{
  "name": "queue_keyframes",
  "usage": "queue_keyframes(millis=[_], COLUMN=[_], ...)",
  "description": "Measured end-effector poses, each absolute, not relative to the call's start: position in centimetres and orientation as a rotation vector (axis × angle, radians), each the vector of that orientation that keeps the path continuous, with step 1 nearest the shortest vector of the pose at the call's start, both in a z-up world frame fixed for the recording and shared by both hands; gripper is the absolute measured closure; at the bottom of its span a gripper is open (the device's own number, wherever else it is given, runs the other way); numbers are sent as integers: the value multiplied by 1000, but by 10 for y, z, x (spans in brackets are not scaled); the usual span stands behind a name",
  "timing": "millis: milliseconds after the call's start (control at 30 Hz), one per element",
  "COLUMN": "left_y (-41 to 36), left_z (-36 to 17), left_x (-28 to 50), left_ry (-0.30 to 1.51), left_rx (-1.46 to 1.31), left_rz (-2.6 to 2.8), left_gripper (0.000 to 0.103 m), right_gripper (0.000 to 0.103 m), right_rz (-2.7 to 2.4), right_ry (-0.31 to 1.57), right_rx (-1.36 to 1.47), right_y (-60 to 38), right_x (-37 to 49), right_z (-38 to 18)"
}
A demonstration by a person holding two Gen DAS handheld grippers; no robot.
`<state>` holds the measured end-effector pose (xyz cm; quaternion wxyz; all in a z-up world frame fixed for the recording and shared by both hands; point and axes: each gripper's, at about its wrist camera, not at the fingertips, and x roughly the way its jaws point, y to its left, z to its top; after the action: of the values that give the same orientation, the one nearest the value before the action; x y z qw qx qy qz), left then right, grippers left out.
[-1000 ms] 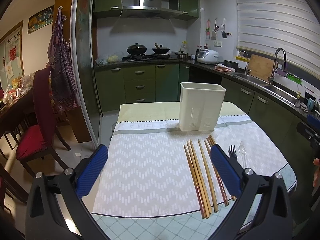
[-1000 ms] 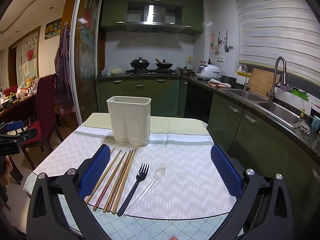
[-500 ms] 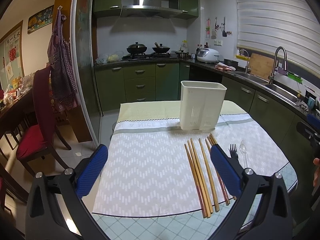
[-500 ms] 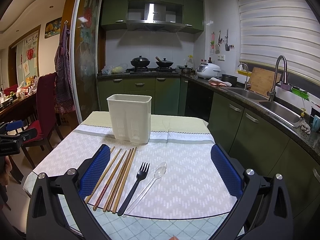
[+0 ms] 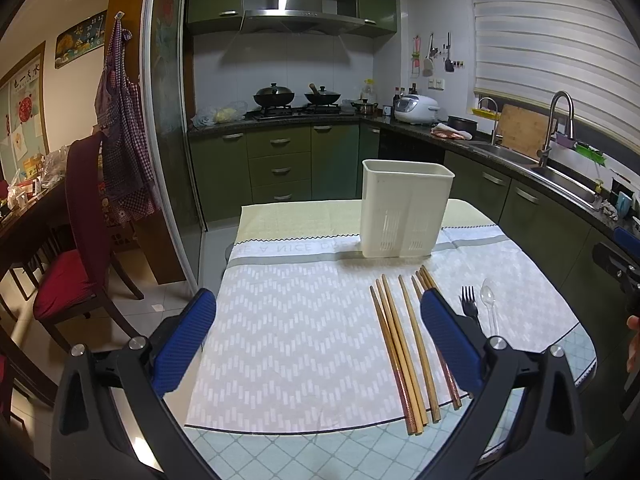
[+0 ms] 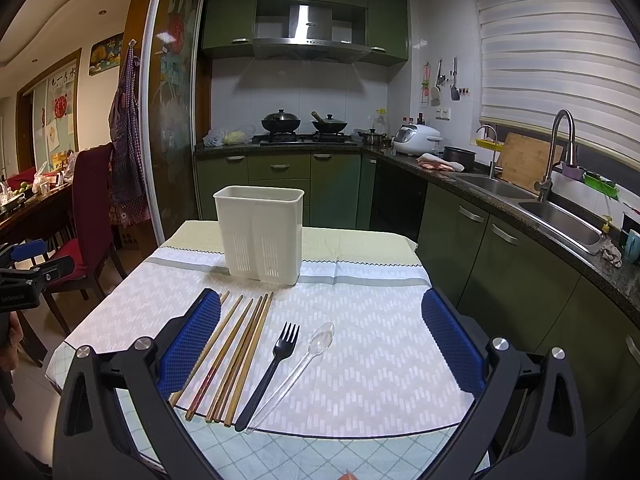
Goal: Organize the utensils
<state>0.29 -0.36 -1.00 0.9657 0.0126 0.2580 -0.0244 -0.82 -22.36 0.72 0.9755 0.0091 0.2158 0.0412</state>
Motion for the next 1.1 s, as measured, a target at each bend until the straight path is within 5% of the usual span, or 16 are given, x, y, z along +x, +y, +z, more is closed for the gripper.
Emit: queue_keyframes(millis=[433,700,800,1100], left_y=[-5,-22,-36,-71], left_z=[-11,-27,-34,-71], left_x=[4,37,60,113], left_ry=[528,717,837,1112], left_rx=[25,40,62,52], left_rz=[-49,-96,-138,-205], left_gripper=[5,7,22,46], right_gripper=[4,4,4,4], right_rz=[99,129,138,184], right_ry=[453,596,615,712], right_rx=[34,77,87,170], right_y=[-224,-231,-234,-252], right_x=[-6,24,34,59], right_z=[5,-16,-20,-24])
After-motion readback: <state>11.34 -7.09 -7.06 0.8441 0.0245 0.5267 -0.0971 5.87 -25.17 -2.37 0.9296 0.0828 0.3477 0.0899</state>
